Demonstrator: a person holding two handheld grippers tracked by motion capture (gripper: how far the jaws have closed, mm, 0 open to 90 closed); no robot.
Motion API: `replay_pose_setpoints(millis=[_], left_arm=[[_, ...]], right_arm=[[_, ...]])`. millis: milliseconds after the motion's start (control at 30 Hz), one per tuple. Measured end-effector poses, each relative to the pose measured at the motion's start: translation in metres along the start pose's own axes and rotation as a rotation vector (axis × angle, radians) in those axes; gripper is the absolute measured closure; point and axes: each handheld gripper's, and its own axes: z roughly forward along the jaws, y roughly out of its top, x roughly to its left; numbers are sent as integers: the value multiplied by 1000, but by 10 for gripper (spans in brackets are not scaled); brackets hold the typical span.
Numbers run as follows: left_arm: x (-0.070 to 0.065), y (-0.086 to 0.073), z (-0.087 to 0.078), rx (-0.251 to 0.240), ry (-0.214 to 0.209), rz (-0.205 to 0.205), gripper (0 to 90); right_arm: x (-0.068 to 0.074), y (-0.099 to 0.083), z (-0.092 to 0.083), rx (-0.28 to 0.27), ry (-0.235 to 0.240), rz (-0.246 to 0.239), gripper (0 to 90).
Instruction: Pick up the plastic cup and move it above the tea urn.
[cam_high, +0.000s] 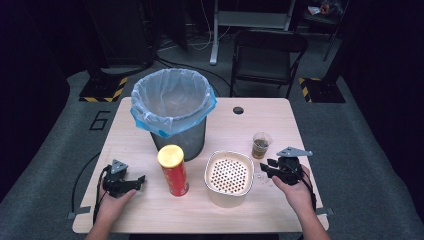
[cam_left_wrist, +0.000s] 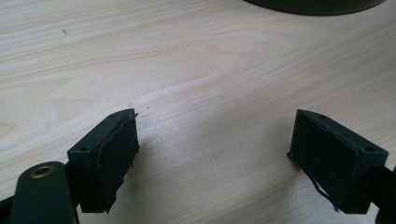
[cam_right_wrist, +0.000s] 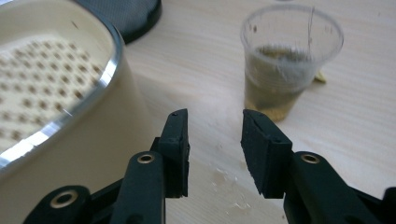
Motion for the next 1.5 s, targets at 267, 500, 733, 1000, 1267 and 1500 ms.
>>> replay_pose_setpoints(millis=[267,500,733,1000,1267,1500], left_arm=[[0,0,0,1,-1,-2,149],[0,0,0,0,0,-3,149],[0,0,0,-1,0,-3,149],[0,0,0,-1,0,-3,149],[-1,0,0,-3,0,-7,149],[0,0,0,-3,0,-6,149]], right_arm=[[16,29,-17,-57,80,-16,581],[30,31,1,2,123,-24,644],[35,32,10,11,138,-44,758],[36,33,10,25,170,-77,801],[37,32,4,-15,196,-67,668],[18,42,-11,-93,101,-48,492]])
